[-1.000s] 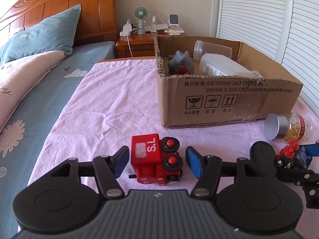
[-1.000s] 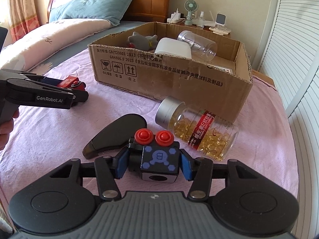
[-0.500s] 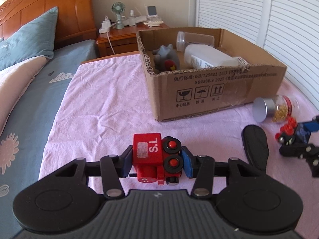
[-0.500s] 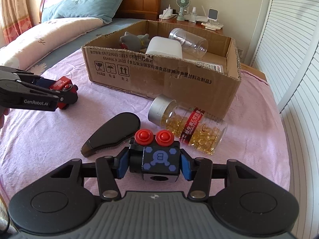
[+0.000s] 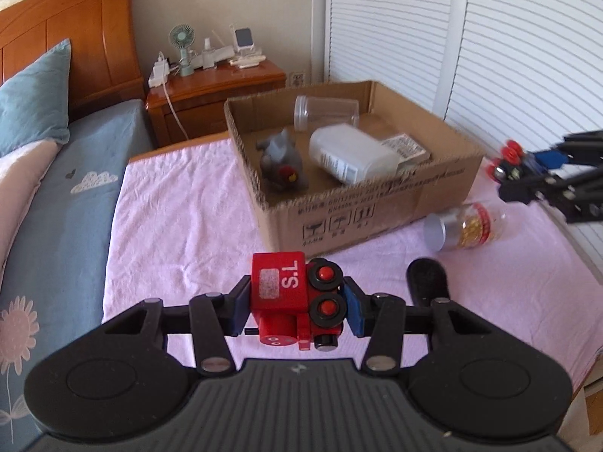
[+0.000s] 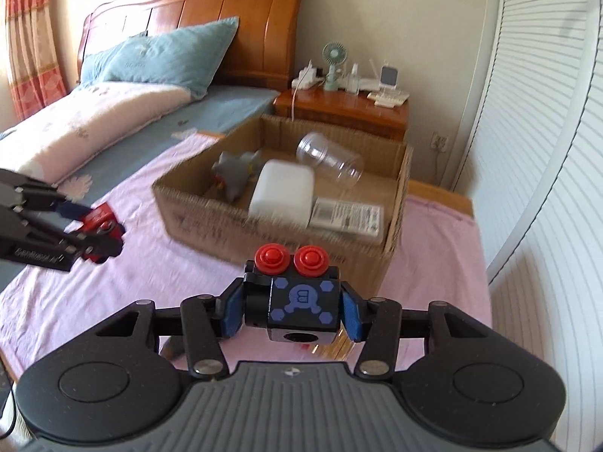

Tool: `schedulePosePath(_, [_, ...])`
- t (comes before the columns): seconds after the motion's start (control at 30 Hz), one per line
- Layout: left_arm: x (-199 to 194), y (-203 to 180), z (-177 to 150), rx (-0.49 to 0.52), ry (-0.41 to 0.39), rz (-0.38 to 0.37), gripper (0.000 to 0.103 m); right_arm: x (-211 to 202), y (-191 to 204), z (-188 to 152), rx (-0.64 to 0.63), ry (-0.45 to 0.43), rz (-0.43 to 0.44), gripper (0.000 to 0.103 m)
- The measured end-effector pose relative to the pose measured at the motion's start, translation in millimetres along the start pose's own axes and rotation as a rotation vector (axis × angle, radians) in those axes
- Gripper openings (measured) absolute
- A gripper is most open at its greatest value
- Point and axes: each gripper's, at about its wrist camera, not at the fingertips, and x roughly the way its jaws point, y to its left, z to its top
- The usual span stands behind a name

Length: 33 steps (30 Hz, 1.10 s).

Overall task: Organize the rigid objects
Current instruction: 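Carry the cube into the box with the right tool while the left tool drops the train there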

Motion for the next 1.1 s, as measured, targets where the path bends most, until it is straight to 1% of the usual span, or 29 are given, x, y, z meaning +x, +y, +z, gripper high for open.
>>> schedulePosePath(0.17, [-2.8, 2.2, 28.1, 0.009, -0.029, -0.029, 0.048, 28.3, -22.2, 32.0, 0.032, -0.006, -0.016, 0.056])
schedulePosePath(0.33, [5.6, 5.2, 56.2, 0.012, -0.046, -0.044, 0.048, 75.5, -38.4, 57.7, 0.039, 0.063, -0.028, 0.056])
schedulePosePath(0.43, [14.2, 8.3, 71.7, 0.025, -0.060, -0.037, 0.048, 100.2, -45.8, 70.2, 0.044, 0.081, -0.047, 0.056])
schedulePosePath(0.53, [25.8, 12.7, 85.6, 0.024, -0.064, -0.023, 0.048, 120.9, -51.5, 80.3, 0.059, 0.091, -0.045, 0.057])
schedulePosePath(0.73, [53.3, 17.6, 108.9, 0.025, -0.052, -0.010, 0.048, 156.4, -59.2, 92.9, 0.060, 0.120, -0.047, 0.057])
schedulePosePath(0.8, [61.0, 17.3, 114.3, 0.024, -0.044, -0.006, 0.048, 161.9, -62.1, 95.0, 0.070, 0.132, -0.053, 0.065])
schedulePosePath(0.83, [64.6, 17.4, 117.6, 0.022, -0.039, -0.007, 0.048, 161.4, -62.7, 95.4, 0.072, 0.131, -0.056, 0.077])
schedulePosePath(0.87, [67.3, 16.9, 120.2, 0.021, -0.036, -0.007, 0.048, 158.7, -63.8, 95.0, 0.075, 0.121, -0.045, 0.085])
schedulePosePath(0.93, [72.0, 14.6, 125.7, 0.031, -0.030, -0.011, 0.048, 151.0, -66.2, 93.0, 0.098, 0.113, -0.007, 0.090])
schedulePosePath(1.0, [77.1, 12.5, 132.4, 0.042, -0.032, -0.008, 0.048, 141.5, -67.7, 90.7, 0.115, 0.105, -0.027, 0.096])
schedulePosePath(1.03, [80.1, 12.0, 135.6, 0.045, -0.030, -0.009, 0.048, 135.9, -67.7, 88.8, 0.118, 0.105, -0.039, 0.102])
schedulePosePath(1.1, [88.4, 9.8, 143.2, 0.052, -0.020, -0.005, 0.048, 123.0, -68.7, 83.6, 0.128, 0.085, -0.030, 0.103])
